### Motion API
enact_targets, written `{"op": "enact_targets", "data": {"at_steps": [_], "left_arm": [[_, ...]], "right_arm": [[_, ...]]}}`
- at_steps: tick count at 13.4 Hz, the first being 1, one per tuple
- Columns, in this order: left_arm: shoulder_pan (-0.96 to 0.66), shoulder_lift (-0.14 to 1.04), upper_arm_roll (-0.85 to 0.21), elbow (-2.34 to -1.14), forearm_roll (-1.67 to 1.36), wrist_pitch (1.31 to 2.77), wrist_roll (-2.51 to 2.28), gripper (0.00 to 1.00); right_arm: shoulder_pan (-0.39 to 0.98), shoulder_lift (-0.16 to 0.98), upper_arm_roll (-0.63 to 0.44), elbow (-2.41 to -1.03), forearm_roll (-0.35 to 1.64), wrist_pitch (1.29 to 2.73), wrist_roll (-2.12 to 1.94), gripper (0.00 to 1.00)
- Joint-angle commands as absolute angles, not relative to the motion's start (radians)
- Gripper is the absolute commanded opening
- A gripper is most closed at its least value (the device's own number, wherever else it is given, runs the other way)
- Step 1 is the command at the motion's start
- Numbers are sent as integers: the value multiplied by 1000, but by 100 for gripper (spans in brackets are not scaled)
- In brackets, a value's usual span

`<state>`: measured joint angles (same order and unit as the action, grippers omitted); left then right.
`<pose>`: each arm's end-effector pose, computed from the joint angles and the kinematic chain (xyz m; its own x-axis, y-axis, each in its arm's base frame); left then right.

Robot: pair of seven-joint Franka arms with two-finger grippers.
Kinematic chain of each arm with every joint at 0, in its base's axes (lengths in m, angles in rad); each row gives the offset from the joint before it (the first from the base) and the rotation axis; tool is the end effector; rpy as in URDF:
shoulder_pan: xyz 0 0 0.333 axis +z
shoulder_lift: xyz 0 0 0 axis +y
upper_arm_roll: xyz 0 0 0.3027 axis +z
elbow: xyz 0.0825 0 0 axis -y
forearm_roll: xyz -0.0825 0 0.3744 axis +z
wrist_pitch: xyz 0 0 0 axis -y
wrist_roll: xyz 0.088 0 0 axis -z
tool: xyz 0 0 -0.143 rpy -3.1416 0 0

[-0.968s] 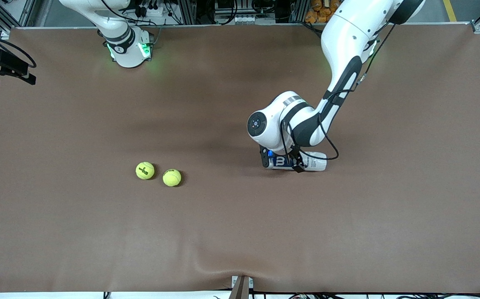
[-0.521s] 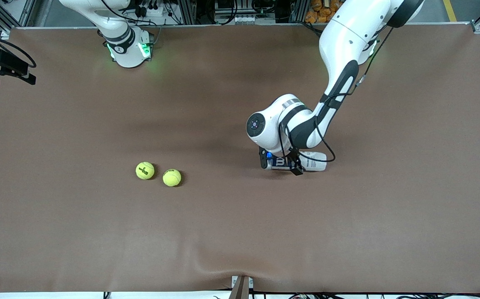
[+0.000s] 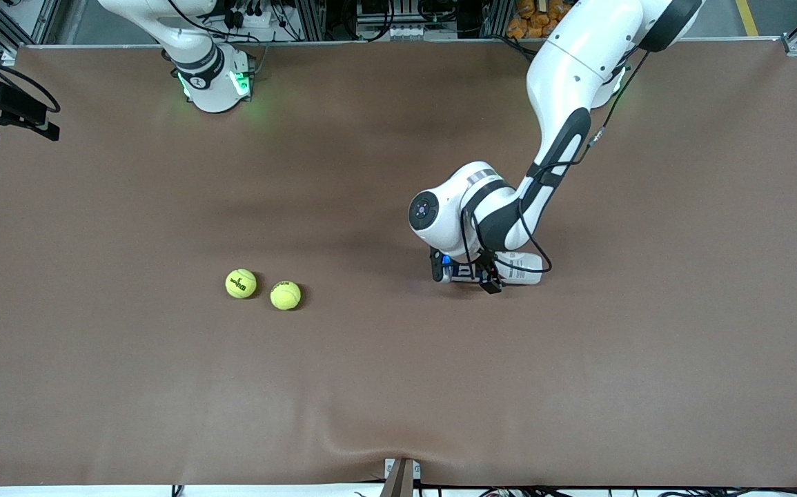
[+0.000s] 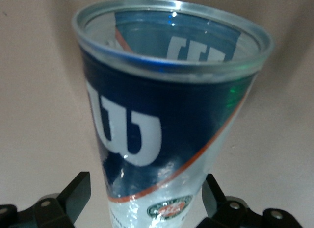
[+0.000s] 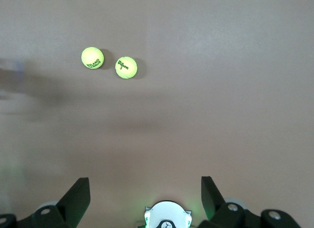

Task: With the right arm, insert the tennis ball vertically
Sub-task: 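Tilt the can upright with the left gripper, open end up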

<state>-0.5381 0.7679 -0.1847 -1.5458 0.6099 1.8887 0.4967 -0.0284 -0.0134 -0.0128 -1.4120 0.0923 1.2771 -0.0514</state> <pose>0.5228 -0.3662 0.1478 0.0747 -0.8508 -0.5202 -0.9961 -0.0393 -0.0787 0.5033 -0.0058 0.6303 0.9927 0.0370 -0.1152 0.0258 -0.9949 -0.0970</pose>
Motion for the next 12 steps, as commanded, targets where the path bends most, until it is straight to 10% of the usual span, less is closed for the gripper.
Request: {"op": "enact_targets", "data": {"at_steps": [1,12], "left_arm": [[-538,782,-184,-1531,638,1905,540,100],[-528,802,-184,-1534,661,1931,591,100]], "right_arm": [[-54,-26,-5,-1425,104,1278,-63,100],[-52,-21,-5,-1424,104,1275,-63,100]]}}
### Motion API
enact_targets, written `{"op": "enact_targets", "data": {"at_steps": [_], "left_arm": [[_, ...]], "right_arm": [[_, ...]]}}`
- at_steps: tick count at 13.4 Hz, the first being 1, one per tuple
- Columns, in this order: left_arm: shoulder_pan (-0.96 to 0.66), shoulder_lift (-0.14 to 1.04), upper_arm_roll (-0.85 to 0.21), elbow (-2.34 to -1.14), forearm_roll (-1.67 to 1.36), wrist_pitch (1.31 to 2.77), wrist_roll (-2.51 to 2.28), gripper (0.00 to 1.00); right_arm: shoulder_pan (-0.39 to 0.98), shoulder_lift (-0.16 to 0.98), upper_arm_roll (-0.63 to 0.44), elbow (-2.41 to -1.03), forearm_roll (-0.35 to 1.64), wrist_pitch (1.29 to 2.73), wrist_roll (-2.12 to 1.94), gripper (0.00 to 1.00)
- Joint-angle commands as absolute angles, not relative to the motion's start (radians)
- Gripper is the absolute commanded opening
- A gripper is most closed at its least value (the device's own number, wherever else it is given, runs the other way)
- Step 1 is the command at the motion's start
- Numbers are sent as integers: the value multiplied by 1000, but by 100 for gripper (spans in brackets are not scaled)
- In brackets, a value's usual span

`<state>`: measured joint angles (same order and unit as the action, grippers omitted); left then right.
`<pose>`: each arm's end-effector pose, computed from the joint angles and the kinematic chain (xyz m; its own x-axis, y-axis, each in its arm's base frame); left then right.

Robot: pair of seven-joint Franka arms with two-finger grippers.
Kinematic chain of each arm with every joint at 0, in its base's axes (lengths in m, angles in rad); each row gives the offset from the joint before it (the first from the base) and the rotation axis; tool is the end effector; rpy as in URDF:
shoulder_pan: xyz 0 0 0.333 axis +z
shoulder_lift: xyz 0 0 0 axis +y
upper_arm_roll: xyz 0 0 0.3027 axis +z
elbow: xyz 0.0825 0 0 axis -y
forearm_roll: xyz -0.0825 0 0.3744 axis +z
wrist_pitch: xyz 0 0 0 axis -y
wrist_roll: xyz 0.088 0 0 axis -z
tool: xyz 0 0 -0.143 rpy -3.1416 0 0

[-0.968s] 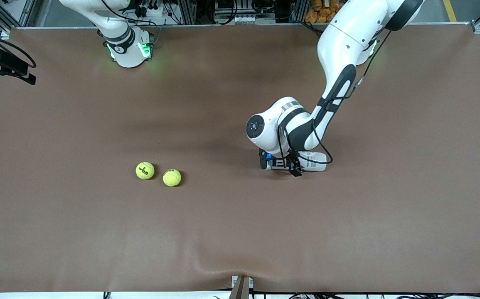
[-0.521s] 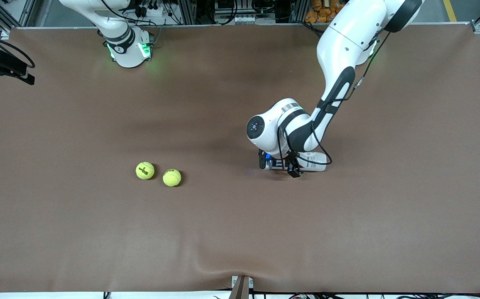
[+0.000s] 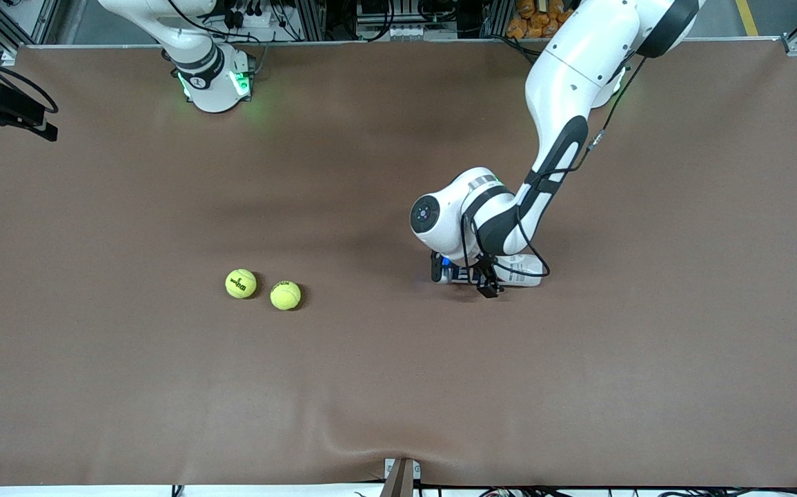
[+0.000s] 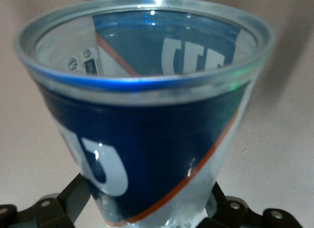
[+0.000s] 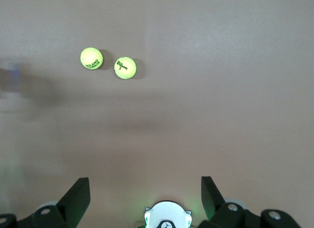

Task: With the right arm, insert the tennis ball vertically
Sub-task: 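Tilt the can upright with the left gripper, open end up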

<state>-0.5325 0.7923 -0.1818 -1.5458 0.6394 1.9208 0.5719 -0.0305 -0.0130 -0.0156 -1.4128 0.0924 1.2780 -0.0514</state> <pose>0.5267 -0.3629 0.1336 -0.0146 -0.8498 -0.5269 -0.9977 0.0473 -0.0486 0.5035 -0.0083 0.6298 0.9928 0.0321 -0.1154 0.0208 -0.9950 -0.0972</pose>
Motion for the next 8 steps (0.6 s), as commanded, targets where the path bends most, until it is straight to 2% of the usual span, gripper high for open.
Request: {"op": "enact_targets", "data": {"at_steps": [1,5,8], "left_arm": [[-526,804,-184,-1535,661,1939,591,100],[-517,807,-184,-1536,661,1951,600,100],[-518,810,-184,-1534,661,1956,600,89]], "right_arm": [[-52,-21,-5,-1424,104,1275,-63,100],[-52,-21,-3,-1424,104,1276,-63,100],[-54,-21,-5,-1424,104,1276,-63,100]]}}
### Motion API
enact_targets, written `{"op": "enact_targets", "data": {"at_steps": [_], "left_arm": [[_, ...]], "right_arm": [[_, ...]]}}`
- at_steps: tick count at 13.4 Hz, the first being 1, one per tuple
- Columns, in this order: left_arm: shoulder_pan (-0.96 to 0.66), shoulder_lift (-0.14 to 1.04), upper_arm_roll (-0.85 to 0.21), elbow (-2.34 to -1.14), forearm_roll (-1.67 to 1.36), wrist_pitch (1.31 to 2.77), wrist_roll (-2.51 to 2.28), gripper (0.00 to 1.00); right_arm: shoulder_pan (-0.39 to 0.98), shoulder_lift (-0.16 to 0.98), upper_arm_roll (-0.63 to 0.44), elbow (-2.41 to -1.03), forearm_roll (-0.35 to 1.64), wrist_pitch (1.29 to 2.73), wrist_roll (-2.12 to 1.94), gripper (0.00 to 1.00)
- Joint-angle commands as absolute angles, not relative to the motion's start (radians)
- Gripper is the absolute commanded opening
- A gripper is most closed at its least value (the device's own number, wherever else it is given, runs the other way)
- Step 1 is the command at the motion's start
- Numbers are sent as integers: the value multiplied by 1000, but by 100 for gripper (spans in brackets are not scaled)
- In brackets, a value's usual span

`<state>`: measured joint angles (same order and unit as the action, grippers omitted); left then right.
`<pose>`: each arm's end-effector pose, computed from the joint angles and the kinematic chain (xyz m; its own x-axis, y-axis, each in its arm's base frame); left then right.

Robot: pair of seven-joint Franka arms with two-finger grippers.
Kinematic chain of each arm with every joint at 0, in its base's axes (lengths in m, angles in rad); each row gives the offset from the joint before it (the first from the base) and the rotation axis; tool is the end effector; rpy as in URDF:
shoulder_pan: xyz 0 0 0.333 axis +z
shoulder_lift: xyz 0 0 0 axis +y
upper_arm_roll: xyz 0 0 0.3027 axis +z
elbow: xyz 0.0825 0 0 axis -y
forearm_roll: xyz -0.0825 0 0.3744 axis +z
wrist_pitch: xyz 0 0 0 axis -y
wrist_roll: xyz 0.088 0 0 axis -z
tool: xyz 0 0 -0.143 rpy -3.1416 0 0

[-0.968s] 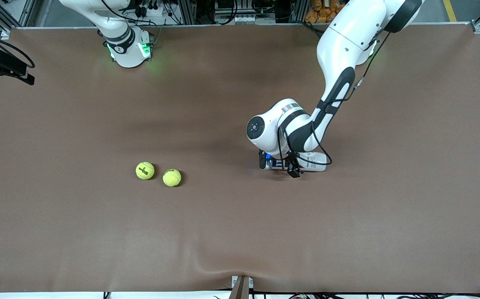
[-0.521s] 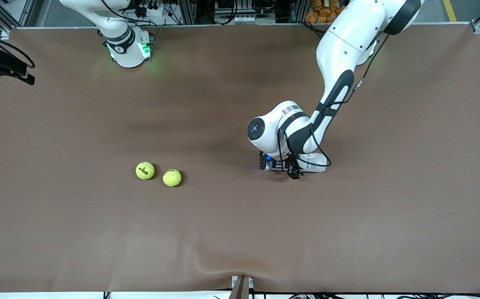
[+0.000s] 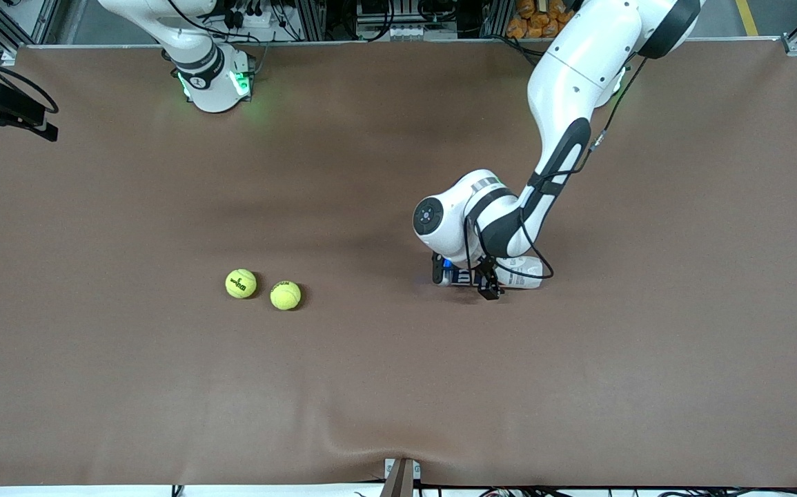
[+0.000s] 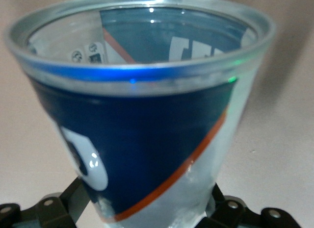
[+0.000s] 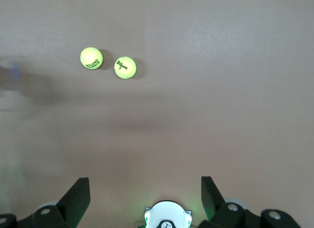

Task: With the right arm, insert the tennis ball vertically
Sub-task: 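Tilt the can upright with the left gripper, open end up, then carry the upright can toward the balls while the right gripper reaches out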

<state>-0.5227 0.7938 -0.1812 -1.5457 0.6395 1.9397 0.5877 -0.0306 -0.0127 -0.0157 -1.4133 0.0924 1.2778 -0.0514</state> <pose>0.5316 -0.3602 0.1330 -0.0233 -0.8568 -0.5151 -0.9973 0.0561 -0.0482 0.5035 -0.0084 0.6294 0.9927 0.0319 -0.1164 0.0206 -0.9950 -0.0972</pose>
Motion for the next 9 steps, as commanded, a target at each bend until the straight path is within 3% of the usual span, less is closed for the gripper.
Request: {"op": "enact_targets", "data": {"at_steps": [1,9], "left_arm": [[-518,810,-184,-1535,661,1960,600,87],[-518,807,-186,-1536,649,1960,598,79]], "right_arm": [[-52,-21,-5,-1424,104,1276,-63,100],[-54,-21,-5,-1424,103,1275,-63,100]]}}
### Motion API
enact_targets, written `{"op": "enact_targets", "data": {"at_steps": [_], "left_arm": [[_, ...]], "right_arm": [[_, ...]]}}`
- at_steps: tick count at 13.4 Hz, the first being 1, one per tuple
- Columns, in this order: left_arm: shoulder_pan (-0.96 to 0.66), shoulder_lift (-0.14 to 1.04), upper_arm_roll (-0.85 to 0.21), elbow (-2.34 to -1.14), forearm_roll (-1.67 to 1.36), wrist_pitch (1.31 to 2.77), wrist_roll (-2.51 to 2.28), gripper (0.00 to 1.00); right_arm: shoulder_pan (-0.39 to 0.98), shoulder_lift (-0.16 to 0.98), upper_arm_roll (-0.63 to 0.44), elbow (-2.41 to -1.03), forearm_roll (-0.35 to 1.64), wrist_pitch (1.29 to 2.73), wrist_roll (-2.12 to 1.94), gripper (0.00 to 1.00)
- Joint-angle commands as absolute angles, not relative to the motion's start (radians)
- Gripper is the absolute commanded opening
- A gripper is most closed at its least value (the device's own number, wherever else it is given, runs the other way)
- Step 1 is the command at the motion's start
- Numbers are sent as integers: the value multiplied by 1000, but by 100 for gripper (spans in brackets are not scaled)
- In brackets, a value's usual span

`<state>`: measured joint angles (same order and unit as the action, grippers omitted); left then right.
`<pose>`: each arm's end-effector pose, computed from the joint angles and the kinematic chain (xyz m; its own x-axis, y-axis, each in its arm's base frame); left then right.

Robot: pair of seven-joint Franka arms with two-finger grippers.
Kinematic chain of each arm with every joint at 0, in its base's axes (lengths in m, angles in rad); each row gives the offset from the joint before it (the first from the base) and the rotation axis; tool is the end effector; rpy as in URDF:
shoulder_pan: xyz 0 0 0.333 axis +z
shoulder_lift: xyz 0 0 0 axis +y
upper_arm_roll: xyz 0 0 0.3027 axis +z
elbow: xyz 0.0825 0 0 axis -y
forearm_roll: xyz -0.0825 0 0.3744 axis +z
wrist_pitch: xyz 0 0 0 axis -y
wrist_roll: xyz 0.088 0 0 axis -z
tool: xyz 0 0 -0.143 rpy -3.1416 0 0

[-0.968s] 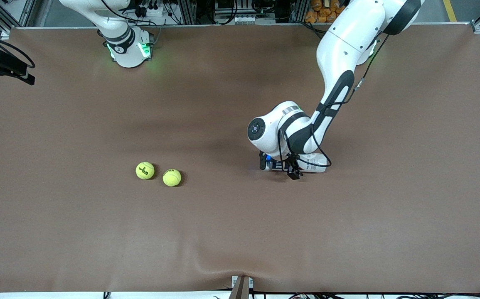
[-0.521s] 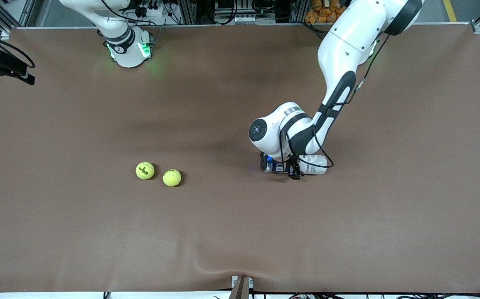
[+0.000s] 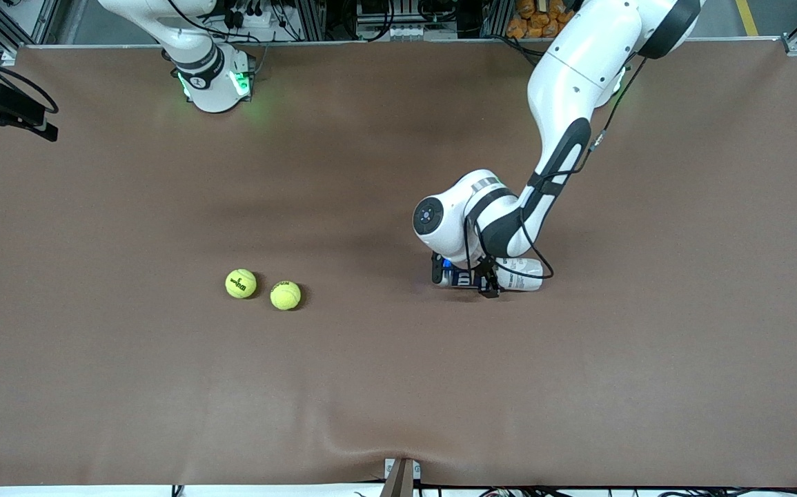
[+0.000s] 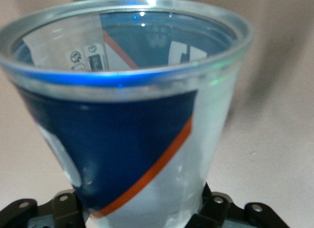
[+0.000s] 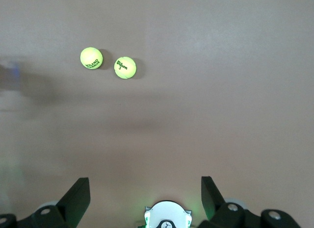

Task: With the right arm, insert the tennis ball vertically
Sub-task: 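Carry the upright can toward the balls while the right gripper reaches out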

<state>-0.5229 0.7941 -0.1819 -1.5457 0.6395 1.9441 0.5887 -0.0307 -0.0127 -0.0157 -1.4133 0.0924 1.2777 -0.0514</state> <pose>0.5315 -0.3613 0.1329 -0.0254 -0.8587 -0.5118 -0.9971 0.0588 -0.0492 0.5035 -0.0084 0.6294 0.9927 0.0318 -0.1165 0.0205 -0.9951 -0.0972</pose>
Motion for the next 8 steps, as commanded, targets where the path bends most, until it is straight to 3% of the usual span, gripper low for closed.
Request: {"op": "enact_targets", "data": {"at_steps": [1,8], "left_arm": [[-518,805,-186,-1536,647,1960,598,80],[-522,795,-187,-1528,643,1960,584,79]], "right_arm": [[-54,-21,-5,-1422,101,1275,-63,100],[-51,-15,-3,-1417,91,1278,-63,100]]}}
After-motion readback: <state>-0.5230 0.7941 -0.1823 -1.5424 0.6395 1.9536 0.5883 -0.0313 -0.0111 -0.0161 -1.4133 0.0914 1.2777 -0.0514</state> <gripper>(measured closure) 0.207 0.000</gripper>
